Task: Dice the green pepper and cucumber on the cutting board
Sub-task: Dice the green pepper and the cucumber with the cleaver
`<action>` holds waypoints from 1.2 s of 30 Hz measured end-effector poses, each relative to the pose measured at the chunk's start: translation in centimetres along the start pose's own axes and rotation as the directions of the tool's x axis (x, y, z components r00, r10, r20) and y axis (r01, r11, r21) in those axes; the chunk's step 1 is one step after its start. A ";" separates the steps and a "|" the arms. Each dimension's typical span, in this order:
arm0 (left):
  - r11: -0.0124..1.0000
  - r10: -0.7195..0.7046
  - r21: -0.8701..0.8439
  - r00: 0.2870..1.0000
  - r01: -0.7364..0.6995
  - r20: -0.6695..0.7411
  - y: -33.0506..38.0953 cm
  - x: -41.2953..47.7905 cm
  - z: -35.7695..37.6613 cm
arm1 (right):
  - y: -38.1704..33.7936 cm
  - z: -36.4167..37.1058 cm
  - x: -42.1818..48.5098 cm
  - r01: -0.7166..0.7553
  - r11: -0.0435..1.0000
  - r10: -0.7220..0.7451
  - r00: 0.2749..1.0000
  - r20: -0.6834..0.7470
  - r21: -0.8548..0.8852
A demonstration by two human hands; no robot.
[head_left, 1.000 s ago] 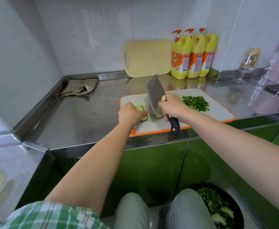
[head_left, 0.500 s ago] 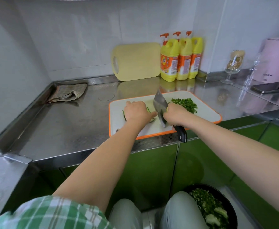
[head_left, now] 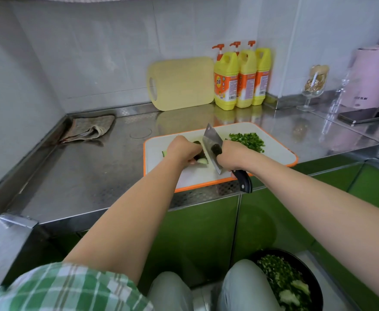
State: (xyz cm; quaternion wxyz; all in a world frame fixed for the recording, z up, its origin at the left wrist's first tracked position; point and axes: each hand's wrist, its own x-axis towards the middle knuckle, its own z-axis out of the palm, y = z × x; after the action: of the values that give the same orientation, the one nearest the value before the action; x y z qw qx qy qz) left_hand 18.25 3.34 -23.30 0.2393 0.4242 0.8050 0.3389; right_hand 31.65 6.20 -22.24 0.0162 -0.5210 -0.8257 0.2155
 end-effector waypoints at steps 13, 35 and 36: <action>0.808 0.342 0.507 0.940 -0.301 0.013 -1.6 -0.7 0.9 | -0.4 0.2 -0.1 -0.008 1.000 0.009 0.999 -0.050 0.023; 0.718 0.564 0.518 0.825 -0.466 -0.041 -6.3 -0.9 1.9 | -1.6 -1.6 -2.0 -0.013 0.992 0.014 1.000 -0.005 0.122; 0.723 0.561 0.513 0.827 -0.463 -0.044 -6.4 -0.9 1.9 | -1.6 -1.6 -1.9 -0.015 0.993 0.015 1.000 0.002 0.120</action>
State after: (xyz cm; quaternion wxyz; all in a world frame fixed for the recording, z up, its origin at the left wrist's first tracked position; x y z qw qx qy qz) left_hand 16.67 0.65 -29.21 -0.0576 0.6408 0.7330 0.2208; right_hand 31.56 4.46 -19.84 0.0453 -0.5252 -0.8074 0.2652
